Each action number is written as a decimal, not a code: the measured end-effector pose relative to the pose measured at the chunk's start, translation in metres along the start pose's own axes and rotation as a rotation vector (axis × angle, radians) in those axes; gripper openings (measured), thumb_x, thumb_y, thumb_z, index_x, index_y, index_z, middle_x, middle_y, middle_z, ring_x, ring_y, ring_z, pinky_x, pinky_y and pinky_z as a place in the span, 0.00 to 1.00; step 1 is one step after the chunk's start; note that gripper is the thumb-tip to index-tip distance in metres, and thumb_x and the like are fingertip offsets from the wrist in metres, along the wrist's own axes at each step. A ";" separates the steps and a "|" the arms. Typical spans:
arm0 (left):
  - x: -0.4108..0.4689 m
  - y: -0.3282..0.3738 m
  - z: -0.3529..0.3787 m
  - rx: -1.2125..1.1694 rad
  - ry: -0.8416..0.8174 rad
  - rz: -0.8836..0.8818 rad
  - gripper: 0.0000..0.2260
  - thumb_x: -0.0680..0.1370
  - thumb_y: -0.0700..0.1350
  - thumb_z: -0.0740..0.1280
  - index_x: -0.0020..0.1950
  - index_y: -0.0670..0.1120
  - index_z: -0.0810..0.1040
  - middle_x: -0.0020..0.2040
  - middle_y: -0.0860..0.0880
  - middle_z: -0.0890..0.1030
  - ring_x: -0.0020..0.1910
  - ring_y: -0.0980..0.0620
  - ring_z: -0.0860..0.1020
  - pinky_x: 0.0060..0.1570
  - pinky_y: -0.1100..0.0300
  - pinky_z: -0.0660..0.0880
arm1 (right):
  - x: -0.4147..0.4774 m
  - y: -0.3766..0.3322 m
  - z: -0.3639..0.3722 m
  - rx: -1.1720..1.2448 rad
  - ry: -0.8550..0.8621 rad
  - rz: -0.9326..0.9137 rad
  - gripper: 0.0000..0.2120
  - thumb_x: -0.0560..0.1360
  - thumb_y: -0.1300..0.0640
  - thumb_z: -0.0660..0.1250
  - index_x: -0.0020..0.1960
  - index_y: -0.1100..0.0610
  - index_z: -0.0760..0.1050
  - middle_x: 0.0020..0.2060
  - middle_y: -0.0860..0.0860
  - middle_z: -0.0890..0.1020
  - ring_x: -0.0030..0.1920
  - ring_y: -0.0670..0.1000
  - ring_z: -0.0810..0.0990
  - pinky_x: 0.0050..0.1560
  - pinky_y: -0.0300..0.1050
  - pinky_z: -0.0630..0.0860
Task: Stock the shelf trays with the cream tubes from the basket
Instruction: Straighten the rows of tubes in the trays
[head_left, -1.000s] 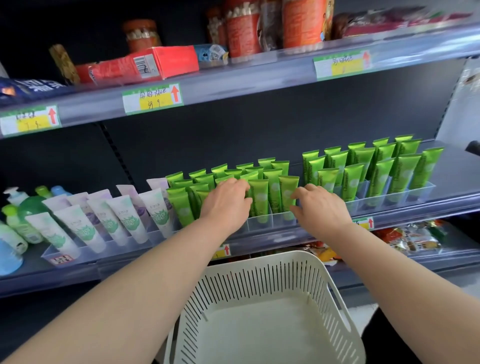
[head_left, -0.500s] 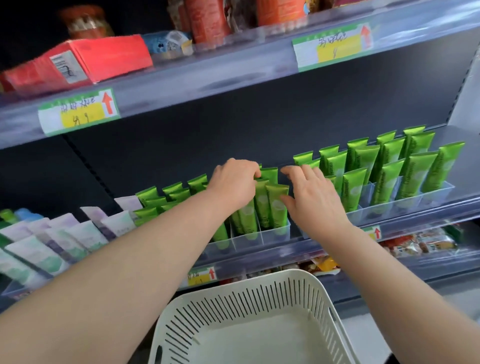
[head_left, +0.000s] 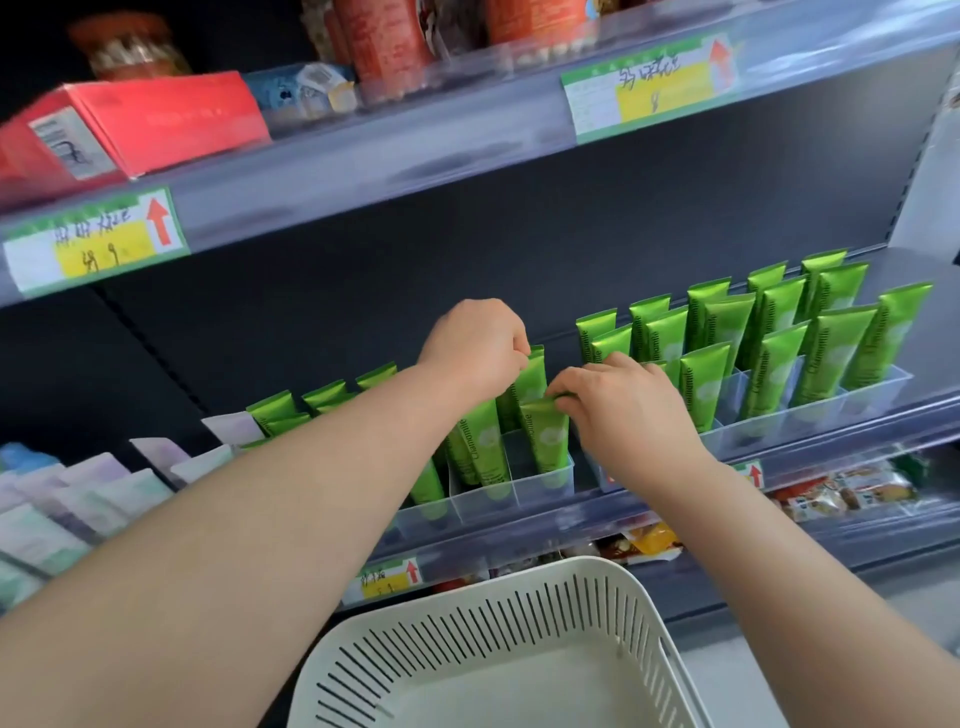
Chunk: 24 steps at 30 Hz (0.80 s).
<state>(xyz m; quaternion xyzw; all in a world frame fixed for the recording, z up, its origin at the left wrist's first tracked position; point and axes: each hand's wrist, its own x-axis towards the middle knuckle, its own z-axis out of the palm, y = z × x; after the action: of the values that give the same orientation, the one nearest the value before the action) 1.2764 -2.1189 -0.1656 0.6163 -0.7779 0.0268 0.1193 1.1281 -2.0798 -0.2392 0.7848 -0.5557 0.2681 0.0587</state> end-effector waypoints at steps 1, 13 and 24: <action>0.000 0.003 0.001 0.003 -0.007 0.008 0.06 0.75 0.44 0.68 0.46 0.52 0.84 0.48 0.54 0.83 0.50 0.50 0.79 0.49 0.55 0.77 | 0.000 0.001 0.000 -0.001 -0.013 0.003 0.10 0.80 0.51 0.59 0.57 0.46 0.77 0.48 0.45 0.82 0.50 0.52 0.73 0.45 0.47 0.67; 0.007 -0.013 -0.003 -0.132 0.016 -0.076 0.06 0.74 0.42 0.68 0.41 0.50 0.84 0.42 0.57 0.82 0.46 0.52 0.79 0.45 0.56 0.77 | 0.006 0.001 -0.011 0.053 0.068 0.034 0.13 0.81 0.50 0.56 0.54 0.50 0.78 0.45 0.47 0.81 0.49 0.53 0.72 0.44 0.49 0.69; 0.030 -0.026 0.009 0.006 0.050 -0.141 0.09 0.77 0.43 0.68 0.56 0.51 0.82 0.57 0.48 0.80 0.56 0.45 0.78 0.48 0.57 0.72 | 0.007 0.006 -0.013 -0.064 0.094 0.001 0.09 0.77 0.58 0.62 0.54 0.51 0.79 0.46 0.48 0.81 0.52 0.55 0.75 0.44 0.49 0.65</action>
<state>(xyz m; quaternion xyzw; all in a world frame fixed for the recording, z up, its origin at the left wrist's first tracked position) 1.2937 -2.1550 -0.1707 0.6692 -0.7291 0.0360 0.1387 1.1201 -2.0832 -0.2262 0.7687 -0.5610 0.2869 0.1097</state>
